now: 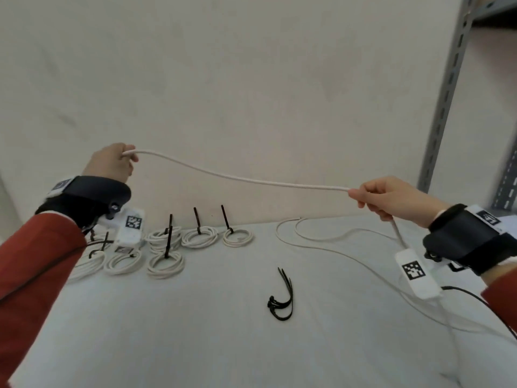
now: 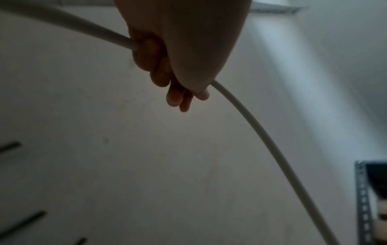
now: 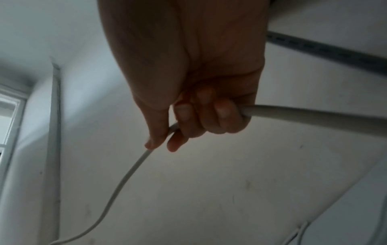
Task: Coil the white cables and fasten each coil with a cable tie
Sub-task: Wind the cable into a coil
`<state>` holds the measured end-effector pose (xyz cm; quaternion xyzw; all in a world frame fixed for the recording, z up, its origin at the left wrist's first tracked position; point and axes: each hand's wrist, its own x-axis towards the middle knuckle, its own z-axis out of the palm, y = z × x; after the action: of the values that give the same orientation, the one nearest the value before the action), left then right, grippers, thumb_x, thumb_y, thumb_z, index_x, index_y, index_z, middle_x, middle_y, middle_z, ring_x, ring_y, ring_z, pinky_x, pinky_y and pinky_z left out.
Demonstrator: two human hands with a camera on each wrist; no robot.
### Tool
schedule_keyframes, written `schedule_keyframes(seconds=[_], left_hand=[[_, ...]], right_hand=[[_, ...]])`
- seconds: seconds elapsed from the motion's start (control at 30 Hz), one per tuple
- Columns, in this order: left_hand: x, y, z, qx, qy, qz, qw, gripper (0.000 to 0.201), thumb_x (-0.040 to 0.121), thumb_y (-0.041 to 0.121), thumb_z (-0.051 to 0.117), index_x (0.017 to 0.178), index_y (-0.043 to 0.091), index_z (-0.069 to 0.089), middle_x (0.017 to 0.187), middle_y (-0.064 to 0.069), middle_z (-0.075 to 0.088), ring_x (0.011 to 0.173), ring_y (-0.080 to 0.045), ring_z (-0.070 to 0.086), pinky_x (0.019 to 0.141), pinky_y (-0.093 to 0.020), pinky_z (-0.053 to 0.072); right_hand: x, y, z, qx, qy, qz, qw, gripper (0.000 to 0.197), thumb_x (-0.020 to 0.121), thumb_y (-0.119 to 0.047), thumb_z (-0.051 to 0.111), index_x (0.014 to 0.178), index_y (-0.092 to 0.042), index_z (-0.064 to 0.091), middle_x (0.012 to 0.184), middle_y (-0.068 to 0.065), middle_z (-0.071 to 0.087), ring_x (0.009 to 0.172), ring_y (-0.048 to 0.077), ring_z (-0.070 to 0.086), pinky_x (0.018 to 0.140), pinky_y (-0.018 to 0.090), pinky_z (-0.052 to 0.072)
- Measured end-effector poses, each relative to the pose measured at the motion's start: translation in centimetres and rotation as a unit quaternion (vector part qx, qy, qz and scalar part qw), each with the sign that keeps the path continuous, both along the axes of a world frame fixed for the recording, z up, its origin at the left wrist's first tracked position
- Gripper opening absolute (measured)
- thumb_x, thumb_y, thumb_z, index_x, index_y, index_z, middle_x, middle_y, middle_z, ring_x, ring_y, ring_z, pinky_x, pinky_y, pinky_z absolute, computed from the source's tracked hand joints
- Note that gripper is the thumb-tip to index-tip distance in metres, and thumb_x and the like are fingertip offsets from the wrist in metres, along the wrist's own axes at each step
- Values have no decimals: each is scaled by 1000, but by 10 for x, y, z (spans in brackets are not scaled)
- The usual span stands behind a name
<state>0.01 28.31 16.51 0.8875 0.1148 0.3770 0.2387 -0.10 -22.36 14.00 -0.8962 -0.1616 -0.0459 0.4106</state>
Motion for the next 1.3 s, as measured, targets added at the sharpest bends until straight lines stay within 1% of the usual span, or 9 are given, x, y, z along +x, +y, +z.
schedule_keyframes(seconds=[0.17, 0.3, 0.4, 0.5, 0.67, 0.8, 0.97, 1.13, 1.3], left_hand=[[-20, 34, -29, 46, 122, 29, 991, 22, 87, -1, 50, 76, 12, 63, 69, -14, 62, 76, -32, 60, 65, -31, 38], [-35, 40, -66, 52, 288, -26, 956, 12, 78, 26, 74, 76, 17, 67, 52, -1, 63, 51, -16, 58, 57, -26, 42], [-47, 39, -85, 56, 424, -115, 897, 51, 50, 37, 86, 96, 24, 68, 72, 6, 72, 68, -8, 65, 65, -22, 47], [-55, 24, -90, 87, 454, -161, 872, 90, 26, 71, 77, 104, 32, 57, 102, 7, 69, 96, -10, 63, 76, -16, 44], [-71, -45, -42, 7, 201, -248, 948, 106, 41, 97, 45, 125, 32, 40, 117, 11, 57, 109, -5, 54, 96, -22, 38], [-79, -99, -2, 31, 35, -275, 960, 49, 94, 55, 39, 129, 22, 46, 107, 7, 64, 98, -10, 56, 88, -22, 39], [-72, -109, 18, 74, -97, -187, 975, 25, 101, 24, 41, 86, 17, 59, 61, 2, 45, 56, -18, 42, 54, -19, 33], [-70, -80, 42, 55, -200, -74, 975, 26, 100, 18, 41, 87, 6, 61, 55, 1, 40, 58, -25, 40, 57, -27, 21], [-69, -41, 54, 48, -200, -8, 979, 29, 101, 20, 40, 90, 5, 62, 66, -10, 48, 67, -27, 44, 60, -25, 21]], right_hand=[[17, 2, 8, 20, -59, -6, 998, 29, 98, -19, 50, 73, -14, 62, 64, -1, 46, 59, 14, 36, 55, 25, 28], [20, 36, 24, -22, -193, 19, 981, 19, 98, -19, 50, 82, -19, 60, 68, -2, 50, 61, 13, 42, 59, 23, 33], [18, 71, 35, -41, -265, 33, 963, 12, 95, -27, 56, 85, -22, 62, 61, -4, 47, 54, 9, 39, 53, 17, 30], [18, 109, 41, -49, -289, 70, 954, 12, 95, -26, 57, 87, -21, 63, 58, -7, 46, 52, 7, 40, 52, 14, 32], [13, 172, 46, -51, -322, 144, 934, 13, 94, -26, 57, 91, -16, 65, 60, -9, 48, 56, 6, 44, 56, 12, 32], [2, 210, 52, -31, -340, 193, 920, 13, 94, -25, 58, 90, -15, 64, 60, -8, 48, 54, 6, 42, 55, 14, 33], [4, 211, 59, 4, -324, 171, 931, 17, 95, -25, 58, 89, -11, 64, 62, -9, 48, 55, 3, 42, 54, 13, 32], [17, 180, 41, 167, -107, 173, 965, 20, 100, -16, 47, 84, -13, 59, 56, -4, 36, 43, 9, 30, 43, 24, 27], [13, 138, 22, 323, 64, 198, 923, 25, 101, -26, 42, 86, -10, 52, 54, -4, 23, 40, 7, 19, 37, 18, 20]])
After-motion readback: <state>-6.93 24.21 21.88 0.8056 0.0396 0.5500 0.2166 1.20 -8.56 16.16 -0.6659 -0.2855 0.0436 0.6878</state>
